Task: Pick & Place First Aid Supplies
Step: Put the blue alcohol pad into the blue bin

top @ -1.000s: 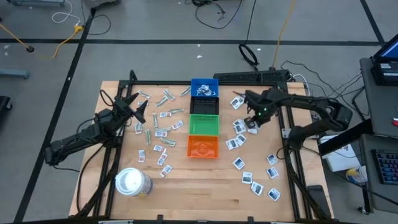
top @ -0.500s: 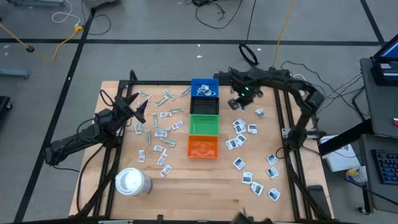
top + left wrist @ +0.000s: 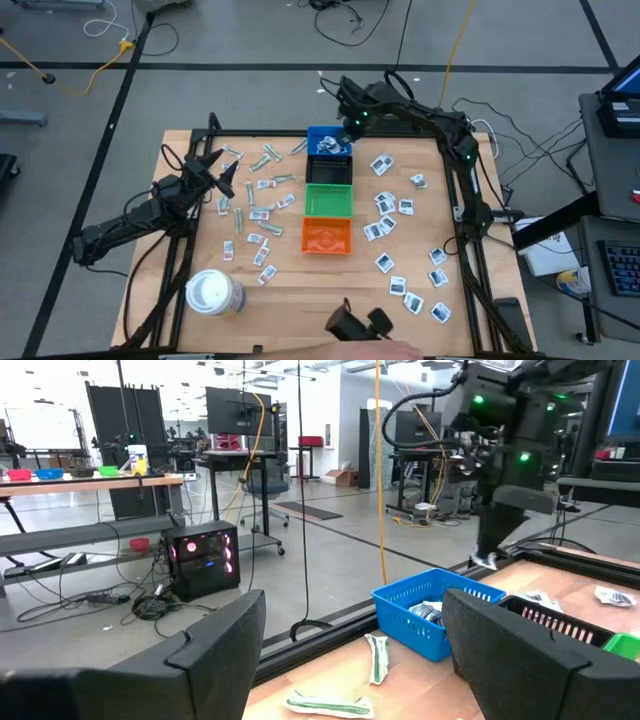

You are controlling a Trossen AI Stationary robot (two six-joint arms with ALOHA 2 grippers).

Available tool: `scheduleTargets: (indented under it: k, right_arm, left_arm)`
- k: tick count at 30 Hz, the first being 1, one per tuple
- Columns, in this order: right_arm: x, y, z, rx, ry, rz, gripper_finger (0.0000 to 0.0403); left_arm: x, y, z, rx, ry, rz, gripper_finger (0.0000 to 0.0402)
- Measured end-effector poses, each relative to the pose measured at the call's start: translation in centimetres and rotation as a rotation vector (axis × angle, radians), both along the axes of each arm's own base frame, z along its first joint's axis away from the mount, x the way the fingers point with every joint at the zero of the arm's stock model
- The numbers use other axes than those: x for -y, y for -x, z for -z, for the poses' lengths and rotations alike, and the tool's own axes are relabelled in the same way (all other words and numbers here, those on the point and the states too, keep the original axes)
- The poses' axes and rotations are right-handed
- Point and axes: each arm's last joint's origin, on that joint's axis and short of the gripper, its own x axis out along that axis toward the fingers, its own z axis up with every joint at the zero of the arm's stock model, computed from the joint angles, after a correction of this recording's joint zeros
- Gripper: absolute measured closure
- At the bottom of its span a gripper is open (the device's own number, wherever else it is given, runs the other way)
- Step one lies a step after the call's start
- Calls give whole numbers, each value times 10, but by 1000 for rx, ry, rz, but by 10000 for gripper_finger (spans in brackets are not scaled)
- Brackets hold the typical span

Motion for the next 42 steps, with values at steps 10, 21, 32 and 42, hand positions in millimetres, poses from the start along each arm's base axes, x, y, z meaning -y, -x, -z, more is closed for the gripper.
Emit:
scheduleTargets:
  k: [10, 21, 32, 42]
  right_arm:
    - [1, -26, 17, 108, 84, -114, 390]
    - [-1, -29, 18, 115, 108, -146, 301]
    - [-13, -12, -6, 90, -17, 107, 251]
    - [-25, 3, 0, -61, -205, 450, 266]
  left_arm:
    - [0, 0, 0, 0, 0, 0, 96]
    - [0, 0, 0, 0, 0, 0, 96]
    - [0, 0, 0, 0, 0, 0, 96]
    - [0, 0, 0, 0, 0, 0, 96]
